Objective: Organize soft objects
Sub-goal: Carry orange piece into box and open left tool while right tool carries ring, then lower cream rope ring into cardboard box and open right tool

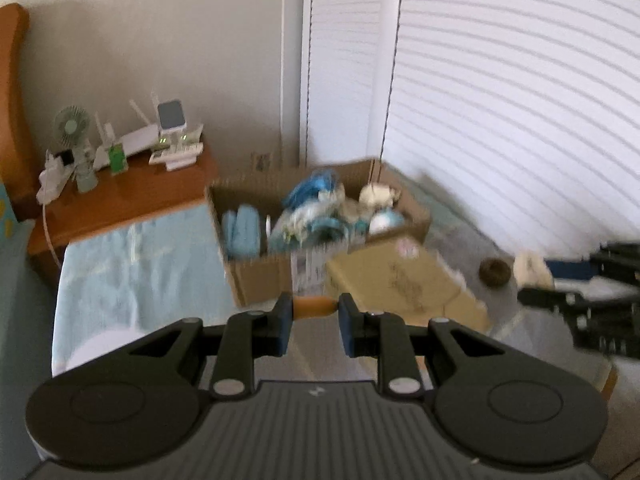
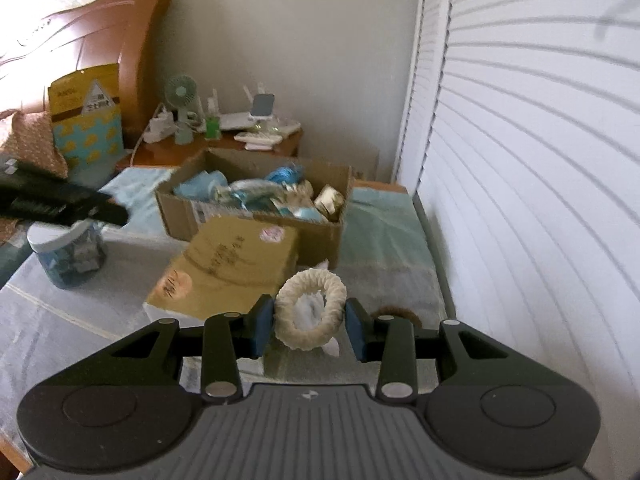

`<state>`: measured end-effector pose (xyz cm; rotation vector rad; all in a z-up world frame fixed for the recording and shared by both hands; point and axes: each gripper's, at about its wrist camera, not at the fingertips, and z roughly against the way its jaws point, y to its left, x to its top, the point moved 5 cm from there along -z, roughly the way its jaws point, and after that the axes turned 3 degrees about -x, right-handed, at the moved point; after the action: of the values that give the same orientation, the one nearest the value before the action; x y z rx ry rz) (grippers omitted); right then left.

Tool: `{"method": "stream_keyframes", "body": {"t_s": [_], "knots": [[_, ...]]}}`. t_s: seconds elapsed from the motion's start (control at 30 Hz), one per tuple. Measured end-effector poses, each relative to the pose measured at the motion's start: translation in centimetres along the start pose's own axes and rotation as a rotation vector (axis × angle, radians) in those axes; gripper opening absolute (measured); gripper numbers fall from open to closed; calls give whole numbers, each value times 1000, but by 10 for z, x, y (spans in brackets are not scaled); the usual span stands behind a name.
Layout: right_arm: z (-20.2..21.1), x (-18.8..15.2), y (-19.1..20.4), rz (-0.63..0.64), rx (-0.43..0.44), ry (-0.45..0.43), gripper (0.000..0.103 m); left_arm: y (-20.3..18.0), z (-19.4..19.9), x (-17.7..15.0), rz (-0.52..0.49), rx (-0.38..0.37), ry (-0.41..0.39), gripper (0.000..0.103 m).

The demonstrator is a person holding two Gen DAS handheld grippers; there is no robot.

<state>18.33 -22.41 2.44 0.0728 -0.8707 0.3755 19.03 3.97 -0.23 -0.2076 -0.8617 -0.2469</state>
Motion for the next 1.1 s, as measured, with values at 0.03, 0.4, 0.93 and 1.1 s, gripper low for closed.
{"method": "stream_keyframes", "body": {"t_s": [0.03, 0.4, 0.93, 1.1], "knots": [[1, 2, 1, 2, 2, -7, 44, 1, -2, 6, -1, 2, -10, 23], [3, 4, 4, -6, 21, -15, 44, 15, -59, 51, 2, 50, -41, 28], [-9, 19, -4, -29, 37, -19, 44, -2, 4, 22, 8, 78, -111, 99], [-19, 34, -7, -47, 55, -27, 44, -14, 28, -6, 22, 82, -115, 101]]}}
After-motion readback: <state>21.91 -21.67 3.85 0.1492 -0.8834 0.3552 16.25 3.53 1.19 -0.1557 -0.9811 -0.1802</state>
